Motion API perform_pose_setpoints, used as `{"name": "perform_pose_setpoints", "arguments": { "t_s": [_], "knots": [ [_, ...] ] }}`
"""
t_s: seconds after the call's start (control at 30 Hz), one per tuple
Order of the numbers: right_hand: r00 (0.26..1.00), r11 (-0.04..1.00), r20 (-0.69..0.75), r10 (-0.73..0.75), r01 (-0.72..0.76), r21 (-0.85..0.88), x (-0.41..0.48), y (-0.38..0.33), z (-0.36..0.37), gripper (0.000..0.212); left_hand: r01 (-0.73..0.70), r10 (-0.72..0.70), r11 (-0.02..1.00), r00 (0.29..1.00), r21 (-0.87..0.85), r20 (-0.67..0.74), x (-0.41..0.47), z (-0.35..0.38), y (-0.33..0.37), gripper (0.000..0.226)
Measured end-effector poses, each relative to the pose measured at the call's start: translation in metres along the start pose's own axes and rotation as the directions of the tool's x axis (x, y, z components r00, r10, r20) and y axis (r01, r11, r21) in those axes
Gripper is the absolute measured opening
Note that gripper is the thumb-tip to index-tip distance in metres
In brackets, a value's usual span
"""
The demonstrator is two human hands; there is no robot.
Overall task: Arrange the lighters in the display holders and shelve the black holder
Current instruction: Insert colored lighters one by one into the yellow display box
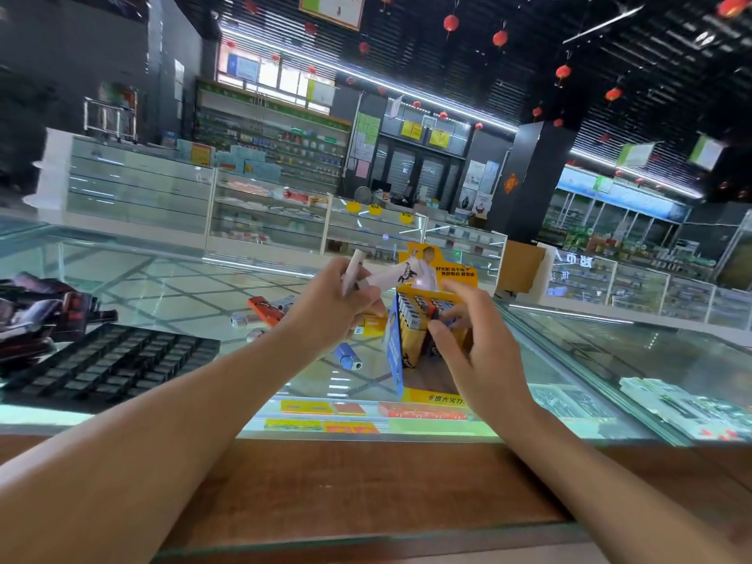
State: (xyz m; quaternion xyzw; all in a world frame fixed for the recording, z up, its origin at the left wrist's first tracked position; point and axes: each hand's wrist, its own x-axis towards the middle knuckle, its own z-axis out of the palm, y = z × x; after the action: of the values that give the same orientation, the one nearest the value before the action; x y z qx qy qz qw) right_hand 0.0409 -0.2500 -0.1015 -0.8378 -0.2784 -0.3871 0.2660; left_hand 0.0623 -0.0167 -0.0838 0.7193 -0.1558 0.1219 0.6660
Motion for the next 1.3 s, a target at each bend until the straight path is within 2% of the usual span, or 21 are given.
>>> {"name": "perform_pose_setpoints", "arguments": {
  "t_s": [0.1, 0.2, 0.27, 0.37, 0.43, 0.5, 0.57, 0.63, 0.77, 0.83, 0.93, 1.13, 1.2, 1.3],
  "knots": [
    [0.991, 0.984, -0.054, -0.122, 0.114, -0.136, 0.003, -0.002, -0.003, 0.056, -0.122, 0.115, 0.988, 0.991, 0.096, 0.069, -0.006, 0.006, 0.006, 0.008],
    [0.942, 0.910, -0.081, -0.325, 0.288, -0.298, 0.006, 0.002, -0.001, 0.044, -0.284, 0.252, 0.931, 0.954, 0.230, 0.159, -0.014, 0.014, 0.011, 0.006],
    [0.932, 0.904, -0.090, -0.351, 0.312, -0.291, 0.007, 0.006, 0.000, 0.036, -0.332, 0.297, 0.914, 0.939, 0.232, 0.173, -0.017, 0.018, 0.013, 0.006],
    [0.958, 0.944, -0.092, -0.272, 0.247, -0.220, 0.007, 0.013, -0.001, 0.032, -0.307, 0.281, 0.935, 0.947, 0.178, 0.156, -0.016, 0.021, 0.012, 0.003],
    [0.982, 0.987, -0.138, -0.132, 0.118, -0.106, 0.008, 0.016, -0.007, 0.034, -0.254, 0.237, 0.949, 0.965, 0.187, 0.109, -0.013, 0.020, 0.007, 0.009],
    [0.983, 0.999, -0.182, 0.036, -0.030, 0.034, 0.010, 0.021, -0.018, 0.044, -0.153, 0.146, 0.973, 0.988, 0.175, 0.054, -0.009, 0.018, 0.002, 0.020],
    [0.973, 0.991, -0.192, 0.129, -0.117, 0.069, 0.012, 0.031, -0.027, 0.052, -0.055, 0.049, 0.986, 0.998, 0.160, 0.041, -0.005, 0.016, -0.001, 0.028],
    [0.963, 0.977, -0.176, 0.205, -0.192, 0.090, 0.011, 0.045, -0.031, 0.049, -0.022, 0.013, 0.978, 0.999, 0.210, 0.048, -0.004, 0.015, -0.002, 0.027],
    [0.915, 0.922, -0.200, 0.351, -0.300, 0.245, 0.014, 0.060, -0.034, 0.032, -0.022, 0.009, 0.959, 0.999, 0.282, 0.048, -0.002, 0.012, -0.008, 0.030],
    [0.908, 0.904, -0.193, 0.373, -0.308, 0.298, 0.015, 0.061, -0.035, 0.025, 0.031, -0.038, 0.962, 0.999, 0.271, 0.021, -0.001, 0.009, -0.009, 0.033],
    [0.918, 0.917, -0.197, 0.344, -0.284, 0.281, 0.016, 0.062, -0.032, 0.031, 0.103, -0.111, 0.956, 0.994, 0.274, 0.014, 0.000, 0.010, -0.008, 0.034],
    [0.931, 0.936, -0.188, 0.312, -0.267, 0.231, 0.022, 0.066, -0.021, 0.026, 0.111, -0.140, 0.946, 0.987, 0.304, 0.073, 0.001, 0.014, -0.019, 0.034],
    [0.947, 0.948, -0.129, 0.296, -0.274, 0.162, 0.023, 0.069, -0.017, 0.024, 0.088, -0.113, 0.949, 0.991, 0.304, 0.066, 0.001, 0.014, -0.017, 0.038],
    [0.972, 0.971, -0.043, 0.230, -0.232, -0.057, 0.023, 0.077, -0.010, 0.021, 0.069, -0.086, 0.953, 0.995, 0.294, 0.042, 0.002, 0.013, -0.015, 0.041]
  ]
}}
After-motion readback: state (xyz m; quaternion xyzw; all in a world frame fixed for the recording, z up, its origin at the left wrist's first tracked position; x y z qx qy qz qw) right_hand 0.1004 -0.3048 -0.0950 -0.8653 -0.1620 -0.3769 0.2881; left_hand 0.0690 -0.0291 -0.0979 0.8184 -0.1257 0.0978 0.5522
